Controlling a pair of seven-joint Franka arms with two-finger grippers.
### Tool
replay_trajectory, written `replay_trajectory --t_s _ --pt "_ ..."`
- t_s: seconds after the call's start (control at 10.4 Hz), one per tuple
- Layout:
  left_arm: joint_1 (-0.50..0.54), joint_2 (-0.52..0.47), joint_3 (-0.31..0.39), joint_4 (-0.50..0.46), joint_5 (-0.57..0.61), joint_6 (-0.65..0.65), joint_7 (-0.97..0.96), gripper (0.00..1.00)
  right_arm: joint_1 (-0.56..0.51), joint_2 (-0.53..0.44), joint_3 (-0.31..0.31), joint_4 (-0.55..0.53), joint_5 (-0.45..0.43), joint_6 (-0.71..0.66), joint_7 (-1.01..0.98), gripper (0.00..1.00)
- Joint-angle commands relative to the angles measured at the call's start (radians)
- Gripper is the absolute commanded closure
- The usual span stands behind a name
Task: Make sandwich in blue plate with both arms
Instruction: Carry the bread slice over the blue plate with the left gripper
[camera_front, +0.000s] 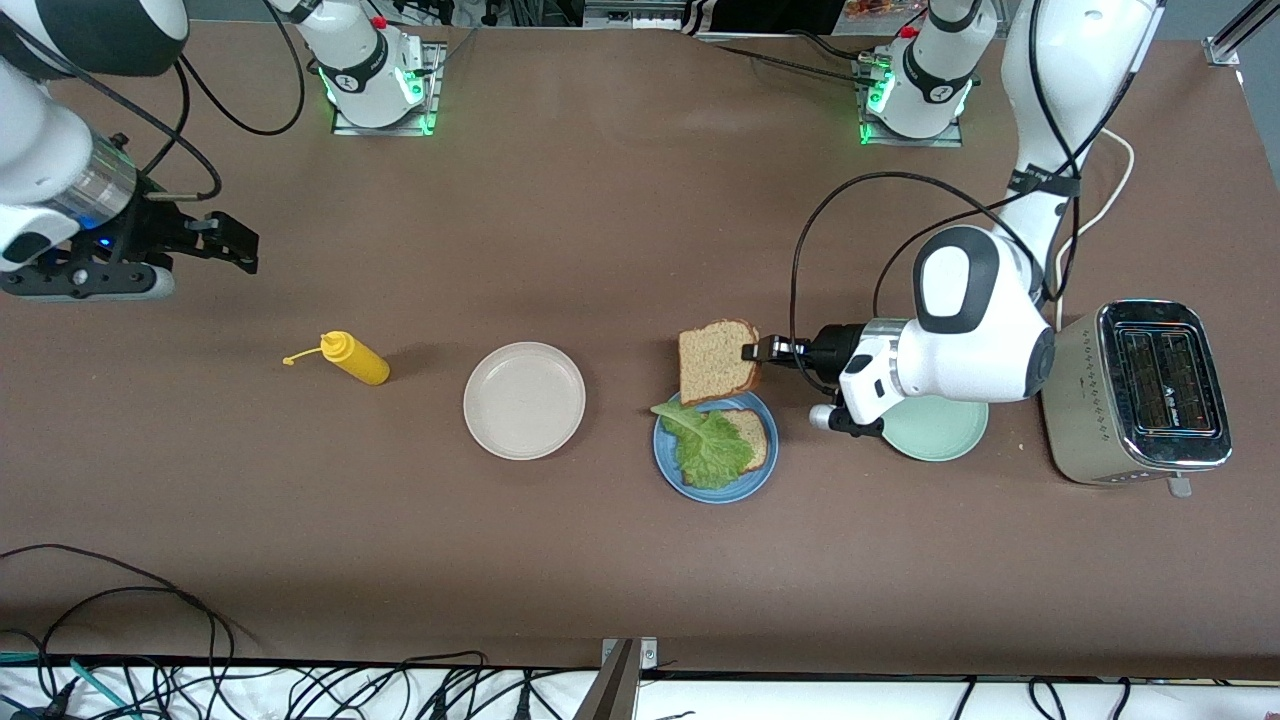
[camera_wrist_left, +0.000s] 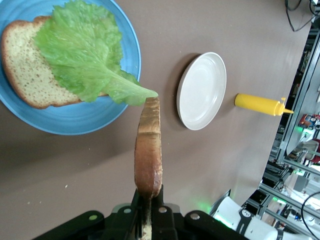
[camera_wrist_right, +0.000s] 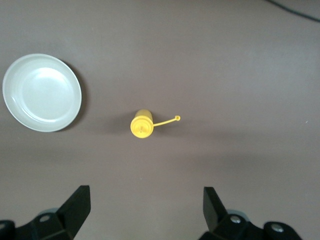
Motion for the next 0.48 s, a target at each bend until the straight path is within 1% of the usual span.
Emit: replay_trajectory --t_s 0.0,0.1,0.19,0.29,0.38 --pt "-0.021 0.062 0.012 0.027 -0.043 0.078 0.006 1.00 -0.018 -0.018 0.008 0.068 0.017 -0.018 -0.003 0.00" --pt "-0.032 0.078 0.012 0.032 -0.043 0.108 0.008 1.00 -0.019 -0.018 -0.017 0.076 0.020 -0.049 -0.003 0.00" --pt "-0.039 0.085 0.012 0.038 -0.045 0.138 0.008 1.00 -0.019 -0.018 -0.028 0.082 0.029 -0.051 -0.007 0.00" --pt "-0.039 0.101 0.012 0.062 -0.060 0.141 0.006 1.00 -0.019 -0.031 -0.035 0.085 0.035 -0.069 -0.011 0.00" --pt "-0.041 0.108 0.012 0.081 -0.069 0.142 0.003 1.00 -0.019 -0.042 -0.058 0.091 0.037 -0.087 -0.012 0.00"
